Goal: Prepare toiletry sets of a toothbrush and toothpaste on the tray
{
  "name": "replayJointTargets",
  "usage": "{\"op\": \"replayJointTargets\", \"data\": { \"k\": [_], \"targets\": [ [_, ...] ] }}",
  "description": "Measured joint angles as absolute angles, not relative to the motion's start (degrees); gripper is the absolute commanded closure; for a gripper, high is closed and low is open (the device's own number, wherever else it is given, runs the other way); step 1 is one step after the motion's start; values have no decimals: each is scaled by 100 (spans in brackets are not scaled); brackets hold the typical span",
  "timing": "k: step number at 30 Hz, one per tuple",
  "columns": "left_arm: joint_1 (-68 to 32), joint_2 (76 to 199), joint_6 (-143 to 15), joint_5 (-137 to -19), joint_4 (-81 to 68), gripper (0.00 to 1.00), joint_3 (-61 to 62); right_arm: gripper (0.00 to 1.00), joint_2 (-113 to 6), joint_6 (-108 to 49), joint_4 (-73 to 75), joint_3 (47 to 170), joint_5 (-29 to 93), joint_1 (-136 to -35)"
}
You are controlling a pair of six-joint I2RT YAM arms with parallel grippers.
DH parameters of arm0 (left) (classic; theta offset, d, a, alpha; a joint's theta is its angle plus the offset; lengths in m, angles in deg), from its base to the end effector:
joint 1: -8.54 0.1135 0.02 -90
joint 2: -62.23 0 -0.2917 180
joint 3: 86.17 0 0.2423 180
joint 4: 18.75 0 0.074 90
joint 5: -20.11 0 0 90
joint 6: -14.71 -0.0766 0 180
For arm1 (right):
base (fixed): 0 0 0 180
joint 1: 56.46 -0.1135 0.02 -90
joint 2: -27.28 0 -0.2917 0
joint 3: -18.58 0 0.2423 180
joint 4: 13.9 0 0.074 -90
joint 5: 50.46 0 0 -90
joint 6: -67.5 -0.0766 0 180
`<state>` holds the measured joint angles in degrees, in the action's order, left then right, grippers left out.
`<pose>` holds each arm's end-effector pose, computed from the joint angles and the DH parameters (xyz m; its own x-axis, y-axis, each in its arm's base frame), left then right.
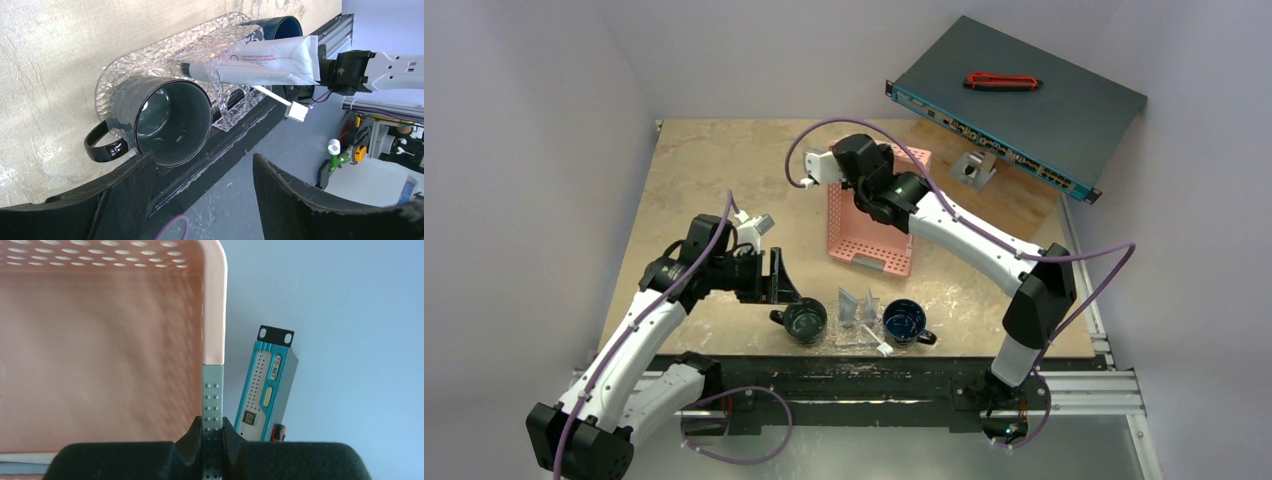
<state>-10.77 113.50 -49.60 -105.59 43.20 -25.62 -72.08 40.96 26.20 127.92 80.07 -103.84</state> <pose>0.1355 -0.0948 0.2718 -0.9374 -0.0446 -0.3453 0.2176 0.6992 -0.6810 0.3213 0.2757 0.3770 0.0080 -0.9955 -0.0948 -0.3838 0.0844 -0.9195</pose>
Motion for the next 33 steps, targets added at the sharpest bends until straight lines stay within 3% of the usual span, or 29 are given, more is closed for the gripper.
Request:
{"op": "replayJointTargets", "data": {
  "k": [19, 33],
  "targets": [
    [-1077, 11313, -4960, -10566, 4320, 31, -2562, 100, -7186, 5574, 1879, 12523, 7905, -10904],
    [-1077, 11311, -4960, -10568, 4320, 31, -2562, 100, -7208, 5700, 1811, 12526, 7903, -11009]
  ]
}}
